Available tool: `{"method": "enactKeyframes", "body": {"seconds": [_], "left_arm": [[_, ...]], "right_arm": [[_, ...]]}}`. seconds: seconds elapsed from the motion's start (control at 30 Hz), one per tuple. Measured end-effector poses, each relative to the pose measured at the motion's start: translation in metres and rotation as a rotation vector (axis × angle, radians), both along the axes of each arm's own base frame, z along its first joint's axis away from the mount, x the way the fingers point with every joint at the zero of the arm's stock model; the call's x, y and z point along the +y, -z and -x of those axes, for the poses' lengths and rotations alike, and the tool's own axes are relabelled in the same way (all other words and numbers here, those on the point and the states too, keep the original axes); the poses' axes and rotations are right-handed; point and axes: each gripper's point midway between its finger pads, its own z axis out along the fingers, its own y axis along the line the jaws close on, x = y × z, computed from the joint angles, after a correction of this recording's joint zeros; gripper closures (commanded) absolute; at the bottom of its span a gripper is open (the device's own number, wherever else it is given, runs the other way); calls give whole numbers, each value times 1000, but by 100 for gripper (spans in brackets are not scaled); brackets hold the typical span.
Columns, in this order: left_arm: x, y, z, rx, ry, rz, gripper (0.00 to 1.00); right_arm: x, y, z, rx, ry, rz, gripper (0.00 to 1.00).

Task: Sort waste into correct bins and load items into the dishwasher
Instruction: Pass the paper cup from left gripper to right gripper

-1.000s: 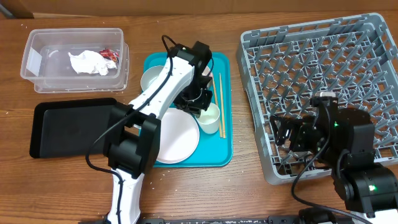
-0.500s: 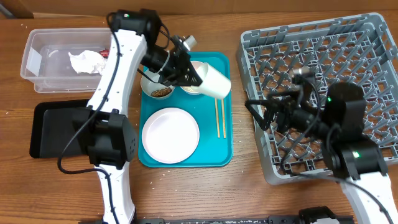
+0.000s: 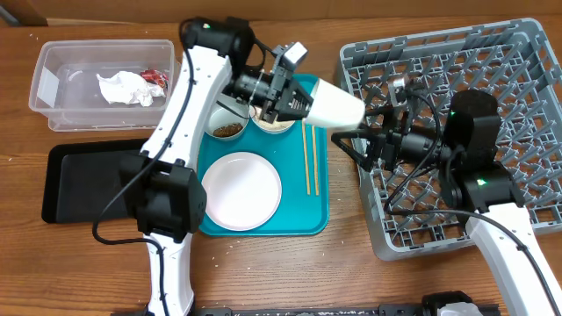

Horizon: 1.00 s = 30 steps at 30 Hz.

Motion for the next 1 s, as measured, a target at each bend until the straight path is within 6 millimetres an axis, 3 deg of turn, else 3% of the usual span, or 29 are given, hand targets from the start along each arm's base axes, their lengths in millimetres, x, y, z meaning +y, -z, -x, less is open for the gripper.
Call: {"method": "enactKeyframes", "body": {"seconds": [0.27, 0.57, 0.73, 1.0], "left_arm": [[-7, -8, 4, 47, 3, 30, 96], [-11, -16, 6, 88, 1, 63, 96], [-17, -20, 11, 97, 16, 84, 96], [-24, -24, 17, 102, 35, 103, 96]], "right_arm": [[-7, -22, -2, -119, -37, -41, 11], [-11, -23, 1, -156, -73, -43, 16], [-11, -27, -1, -191, -74, -41, 28], [-11, -33, -1, -242, -92, -48, 29]]}}
